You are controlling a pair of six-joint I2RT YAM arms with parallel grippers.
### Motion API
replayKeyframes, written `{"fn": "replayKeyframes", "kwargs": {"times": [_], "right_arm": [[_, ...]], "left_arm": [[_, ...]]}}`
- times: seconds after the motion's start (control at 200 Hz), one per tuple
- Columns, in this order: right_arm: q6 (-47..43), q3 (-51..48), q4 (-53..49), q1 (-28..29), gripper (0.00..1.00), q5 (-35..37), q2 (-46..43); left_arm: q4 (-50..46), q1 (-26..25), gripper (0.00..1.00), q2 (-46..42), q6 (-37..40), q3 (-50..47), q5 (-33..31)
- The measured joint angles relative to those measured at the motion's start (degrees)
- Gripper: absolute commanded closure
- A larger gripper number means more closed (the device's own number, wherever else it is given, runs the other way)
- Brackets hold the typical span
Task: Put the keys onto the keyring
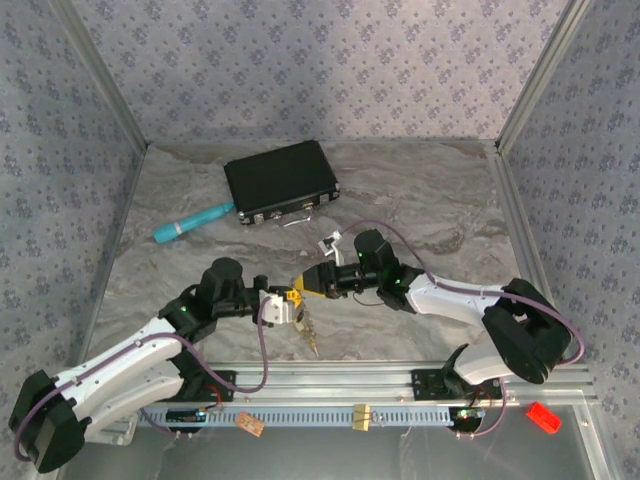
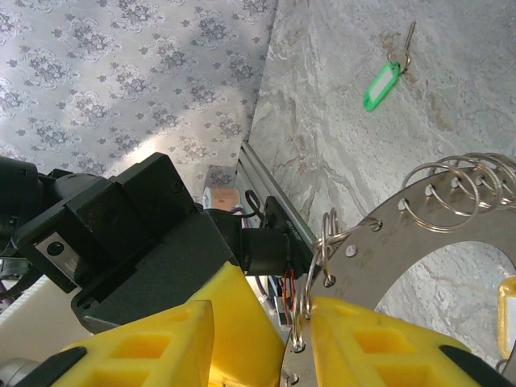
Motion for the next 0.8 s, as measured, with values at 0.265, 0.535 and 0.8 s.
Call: {"fn": "replayKeyframes", "kwargs": {"times": [0.265, 0.535, 0.8], "right_arm": [[-0.55, 0.52, -1.27, 0.00, 0.61, 0.07, 0.00], [-9.22, 3.21, -15.72, -1.99, 0.54, 3.85, -3.69], [-27.58, 11.21, -37.99, -4.26, 0.56, 16.48, -14.49]], "left_arm": [[0.00, -0.02, 1.00, -0.04, 0.20, 0.00, -0.02], [-0.24, -0.09, 1.00, -0.07, -2.99, 0.02, -1.64], [-4.07, -3.10, 1.00, 1.70, -21.29, 4.63, -9.62]]}}
